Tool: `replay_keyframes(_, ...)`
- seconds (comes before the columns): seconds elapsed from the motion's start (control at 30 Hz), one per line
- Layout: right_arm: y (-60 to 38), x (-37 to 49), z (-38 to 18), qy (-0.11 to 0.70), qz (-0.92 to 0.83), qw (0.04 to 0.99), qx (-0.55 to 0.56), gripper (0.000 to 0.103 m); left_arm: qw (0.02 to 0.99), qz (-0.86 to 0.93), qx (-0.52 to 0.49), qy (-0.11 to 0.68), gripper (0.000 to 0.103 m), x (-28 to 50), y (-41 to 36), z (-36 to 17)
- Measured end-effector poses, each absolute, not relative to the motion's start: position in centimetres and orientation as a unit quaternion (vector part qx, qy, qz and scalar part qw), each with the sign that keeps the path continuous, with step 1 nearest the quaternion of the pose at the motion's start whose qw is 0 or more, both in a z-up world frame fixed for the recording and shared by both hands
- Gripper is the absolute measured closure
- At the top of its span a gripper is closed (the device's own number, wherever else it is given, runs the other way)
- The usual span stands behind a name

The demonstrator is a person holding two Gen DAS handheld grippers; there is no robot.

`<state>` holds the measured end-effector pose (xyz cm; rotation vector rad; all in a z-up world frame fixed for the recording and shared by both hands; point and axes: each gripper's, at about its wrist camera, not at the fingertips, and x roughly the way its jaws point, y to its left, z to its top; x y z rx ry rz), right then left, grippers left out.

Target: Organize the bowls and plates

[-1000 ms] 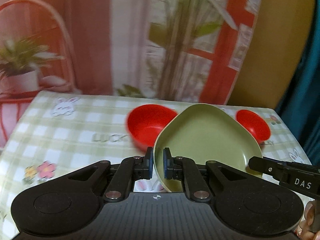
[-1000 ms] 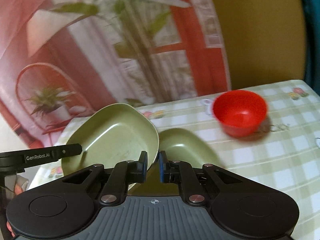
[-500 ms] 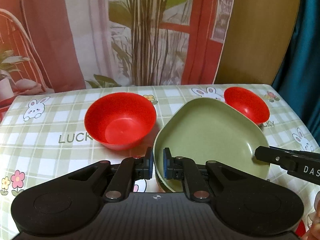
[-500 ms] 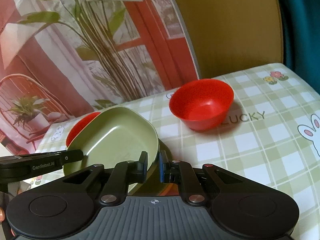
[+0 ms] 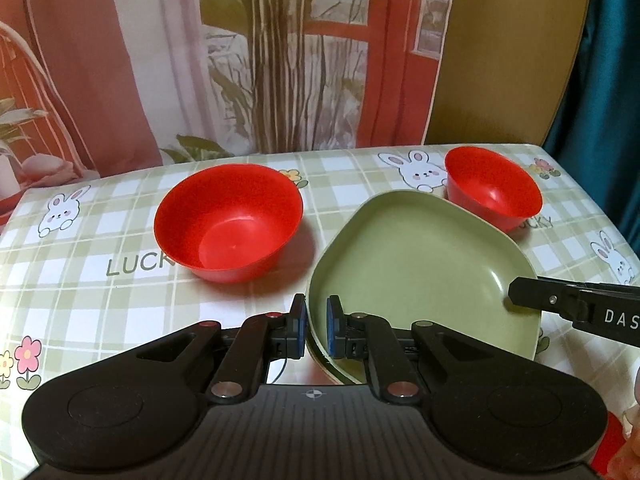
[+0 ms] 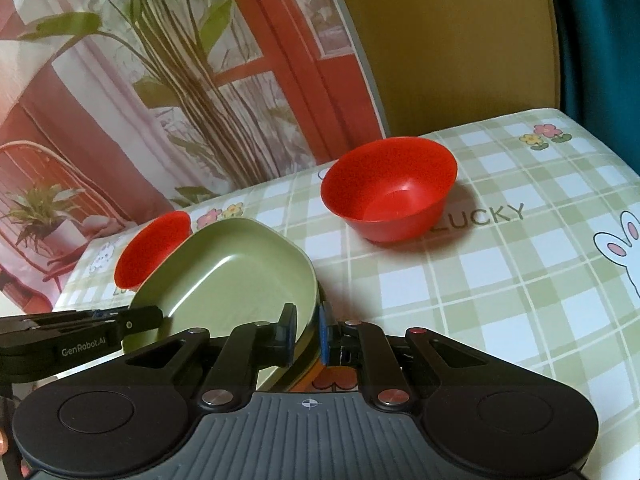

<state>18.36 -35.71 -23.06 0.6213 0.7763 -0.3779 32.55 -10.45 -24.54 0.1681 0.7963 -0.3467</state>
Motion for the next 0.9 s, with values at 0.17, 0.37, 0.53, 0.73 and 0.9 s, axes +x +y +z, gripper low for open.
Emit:
replay_keyframes(0.17,-35.7,18.5,-23.0,0.371,-0.179,0.863,0.293,0.091,0.904,-0.164,0.091,0.383,0.092,32.4,-10.6,-24.6)
replay_keyframes(0.37,-35.8,18.5,-23.0,0.373,-0.177,0.863,0.292,0.086,0.904,-0.165,0.096,0.383,0.091,32.4,-10.6,-24.7)
replay_keyframes(0.53,-35.8,18.2,-22.9,0.371,-0.176,0.864,0.292,0.083,0.907,-0.162,0.093,0.378,0.091,32.2,-10.6,-24.6)
replay_keyframes(0.73,-36.2,17.6,-22.5,0.368,-0.189,0.864,0.287,0.082,0.912,-0.156,0.087,0.37,0.091,31.6,-10.5,-24.0)
replay_keyframes(0.9,-36.2,17.5,-23.0,0.376,-0.183,0.86,0.291,0.081,0.913,-0.154,0.085,0.369,0.091,31.3,-10.4,-23.9)
